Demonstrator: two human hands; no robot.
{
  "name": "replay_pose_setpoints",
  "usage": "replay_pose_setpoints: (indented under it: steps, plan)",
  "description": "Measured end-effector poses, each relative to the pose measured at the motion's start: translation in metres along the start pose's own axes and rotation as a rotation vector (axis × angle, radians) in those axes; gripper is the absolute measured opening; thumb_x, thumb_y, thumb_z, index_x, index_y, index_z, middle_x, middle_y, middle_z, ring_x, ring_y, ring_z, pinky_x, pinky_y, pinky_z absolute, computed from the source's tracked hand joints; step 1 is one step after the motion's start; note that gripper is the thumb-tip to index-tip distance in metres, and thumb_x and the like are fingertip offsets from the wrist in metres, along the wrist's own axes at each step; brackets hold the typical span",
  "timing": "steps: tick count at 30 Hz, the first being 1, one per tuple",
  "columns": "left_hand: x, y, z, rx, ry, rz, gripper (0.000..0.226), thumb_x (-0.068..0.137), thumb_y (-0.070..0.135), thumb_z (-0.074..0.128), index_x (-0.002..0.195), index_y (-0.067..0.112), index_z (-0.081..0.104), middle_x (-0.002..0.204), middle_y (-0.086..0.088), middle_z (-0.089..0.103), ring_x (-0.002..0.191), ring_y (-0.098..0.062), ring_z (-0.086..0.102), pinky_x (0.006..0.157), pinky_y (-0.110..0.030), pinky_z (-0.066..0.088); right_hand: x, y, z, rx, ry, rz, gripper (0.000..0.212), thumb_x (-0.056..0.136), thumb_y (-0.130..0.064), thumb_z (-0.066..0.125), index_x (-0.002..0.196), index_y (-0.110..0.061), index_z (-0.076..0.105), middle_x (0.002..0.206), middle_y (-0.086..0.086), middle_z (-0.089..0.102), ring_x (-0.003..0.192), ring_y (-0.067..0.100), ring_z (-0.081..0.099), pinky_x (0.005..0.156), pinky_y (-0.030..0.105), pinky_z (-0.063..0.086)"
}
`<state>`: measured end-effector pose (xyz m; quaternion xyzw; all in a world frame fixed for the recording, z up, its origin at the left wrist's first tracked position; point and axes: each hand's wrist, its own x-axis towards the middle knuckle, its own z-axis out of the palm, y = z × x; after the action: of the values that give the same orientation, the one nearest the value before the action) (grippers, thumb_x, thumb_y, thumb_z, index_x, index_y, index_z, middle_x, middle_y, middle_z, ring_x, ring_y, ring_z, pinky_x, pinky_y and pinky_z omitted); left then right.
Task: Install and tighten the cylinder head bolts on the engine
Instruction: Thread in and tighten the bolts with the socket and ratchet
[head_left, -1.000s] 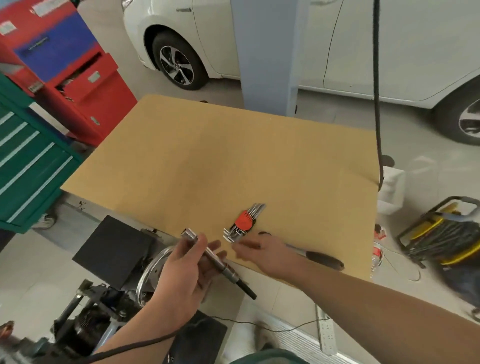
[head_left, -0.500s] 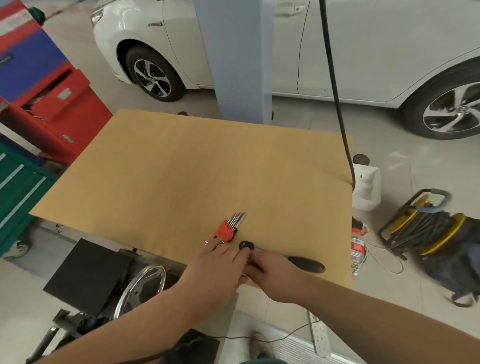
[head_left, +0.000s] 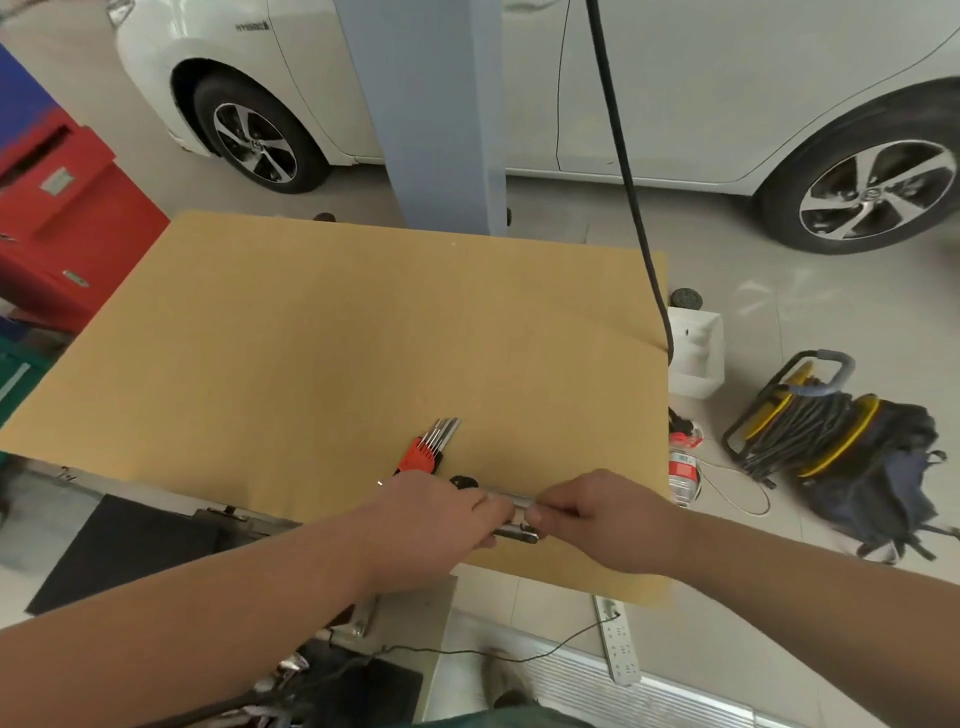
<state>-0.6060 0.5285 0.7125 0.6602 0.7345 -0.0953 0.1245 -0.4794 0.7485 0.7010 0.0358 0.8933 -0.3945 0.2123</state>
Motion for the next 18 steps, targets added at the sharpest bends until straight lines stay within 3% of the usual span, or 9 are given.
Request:
replay_pose_setpoints:
  steps: [3, 6, 9, 12, 15, 18]
  plan:
    - [0.007, 0.006, -0.002, -0.221, 0.059, -0.106, 0.026, 0.105, 0.048, 0.041, 0.126, 0.031, 0.039, 0.094, 0.005, 0.066, 0.070, -0.021, 0.063, 0.057, -0.039, 0.053, -0.005, -0.005, -0.003, -0.045, 0.040, -0.027, 0.035, 0.097, -0.068, 0.048, 0.105, -0.038, 0.065, 0.069, -0.014, 0.059, 0.064, 0.001, 0.054, 0.064, 0.030, 0.046]
    - [0.021, 0.010, -0.007, -0.431, 0.092, -0.186, 0.036, 0.100, 0.043, 0.061, 0.125, 0.032, 0.036, 0.090, 0.005, 0.067, 0.075, -0.021, 0.066, 0.065, -0.043, 0.057, 0.002, -0.010, 0.003, -0.095, 0.048, -0.078, 0.026, 0.101, -0.048, 0.057, 0.110, -0.026, 0.069, 0.076, -0.009, 0.063, 0.067, 0.008, 0.054, 0.068, 0.034, 0.048]
    - [0.025, 0.006, -0.006, -0.547, 0.174, -0.334, 0.053, 0.094, 0.039, 0.072, 0.136, 0.031, 0.041, 0.119, 0.004, 0.066, 0.107, -0.019, 0.063, 0.093, -0.040, 0.054, 0.016, 0.006, 0.005, -0.141, 0.133, -0.033, 0.017, 0.100, -0.043, 0.060, 0.105, -0.029, 0.070, 0.072, -0.011, 0.061, 0.065, 0.004, 0.052, 0.063, 0.032, 0.045]
    - [0.008, -0.003, 0.017, -0.635, 0.142, -0.650, 0.066, 0.092, 0.037, 0.075, 0.148, 0.025, 0.042, 0.147, 0.002, 0.049, 0.133, -0.023, 0.046, 0.114, -0.037, 0.039, 0.037, 0.037, 0.007, -0.178, 0.186, 0.129, 0.017, 0.100, -0.043, 0.057, 0.104, -0.031, 0.069, 0.086, -0.009, 0.067, 0.080, 0.015, 0.060, 0.071, 0.037, 0.053]
    - [-0.026, -0.003, 0.057, -0.772, -0.106, -0.843, 0.051, 0.095, 0.040, 0.071, 0.140, 0.026, 0.051, 0.144, 0.002, 0.047, 0.126, -0.023, 0.051, 0.110, -0.038, 0.044, 0.064, 0.067, 0.012, -0.231, 0.196, 0.274, 0.021, 0.102, -0.042, 0.054, 0.102, -0.027, 0.069, 0.088, -0.007, 0.065, 0.081, 0.017, 0.061, 0.075, 0.040, 0.056]
    - [-0.064, 0.011, 0.092, -0.938, -0.233, -0.940, 0.044, 0.091, 0.042, 0.074, 0.130, 0.028, 0.059, 0.126, 0.008, 0.058, 0.106, -0.011, 0.059, 0.092, -0.028, 0.051, 0.087, 0.083, 0.024, -0.256, 0.182, 0.338, 0.021, 0.102, -0.043, 0.054, 0.101, -0.029, 0.069, 0.086, -0.007, 0.064, 0.078, 0.014, 0.060, 0.071, 0.038, 0.057]
